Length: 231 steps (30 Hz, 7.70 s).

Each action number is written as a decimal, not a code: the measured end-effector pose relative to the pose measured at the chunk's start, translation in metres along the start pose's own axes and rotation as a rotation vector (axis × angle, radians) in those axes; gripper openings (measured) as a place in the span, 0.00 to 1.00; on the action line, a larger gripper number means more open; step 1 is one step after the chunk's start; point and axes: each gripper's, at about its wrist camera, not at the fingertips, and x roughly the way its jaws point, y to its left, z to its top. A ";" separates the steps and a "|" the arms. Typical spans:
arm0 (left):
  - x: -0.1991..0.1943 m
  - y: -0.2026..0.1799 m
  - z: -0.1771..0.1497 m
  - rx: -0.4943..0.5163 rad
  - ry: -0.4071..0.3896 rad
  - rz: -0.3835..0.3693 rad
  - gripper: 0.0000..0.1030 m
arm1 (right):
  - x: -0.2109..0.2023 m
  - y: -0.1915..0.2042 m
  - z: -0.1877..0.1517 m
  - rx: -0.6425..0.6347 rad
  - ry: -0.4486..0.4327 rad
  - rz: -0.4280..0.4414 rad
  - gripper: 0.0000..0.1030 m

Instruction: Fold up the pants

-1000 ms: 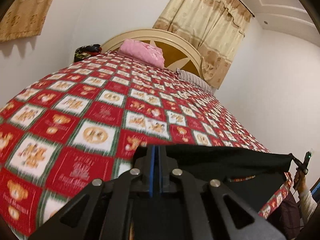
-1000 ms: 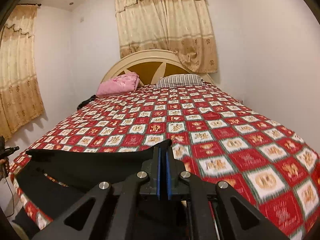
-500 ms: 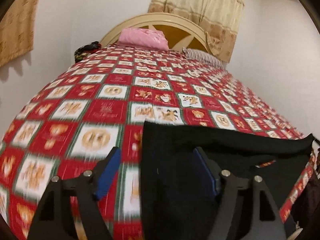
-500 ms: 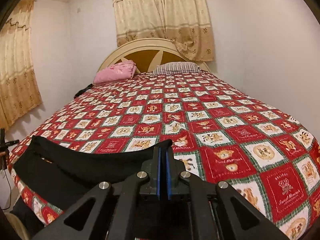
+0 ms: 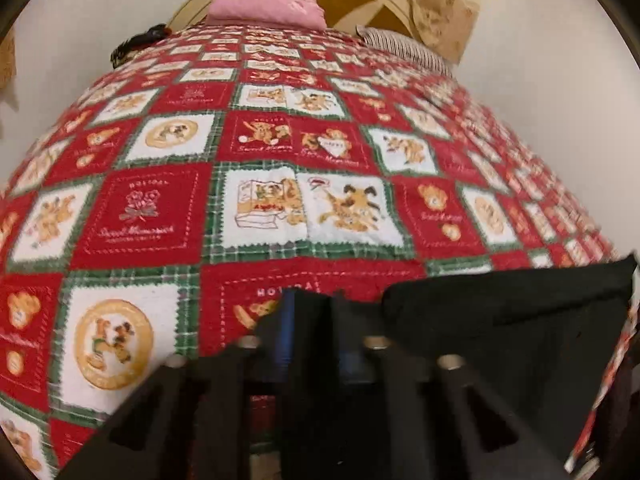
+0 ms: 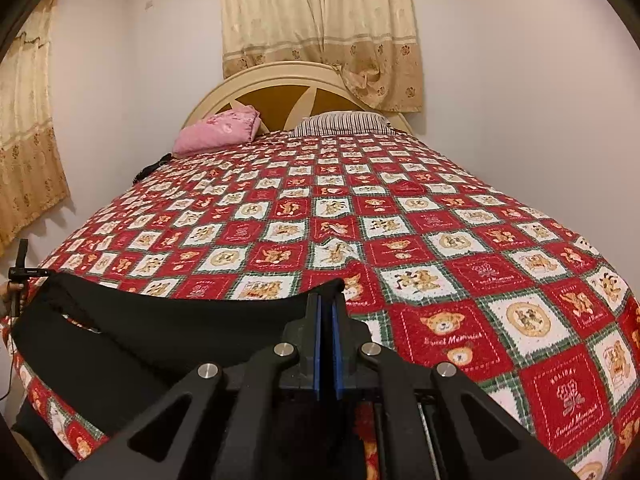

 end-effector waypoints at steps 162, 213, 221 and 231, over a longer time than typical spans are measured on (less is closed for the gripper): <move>-0.139 -0.052 -0.190 -0.049 -0.277 -0.066 0.64 | 0.012 0.515 -0.131 -0.846 0.225 0.646 0.00; -0.014 -0.360 -0.134 0.481 0.053 -0.557 0.64 | -0.032 0.042 0.016 0.327 0.090 -0.099 0.03; -0.011 -0.359 -0.133 0.474 0.059 -0.570 0.64 | -0.064 0.050 0.014 0.214 -0.034 -0.019 0.03; -0.012 -0.367 -0.136 0.519 0.073 -0.569 0.71 | -0.065 0.009 -0.057 0.324 0.105 -0.117 0.35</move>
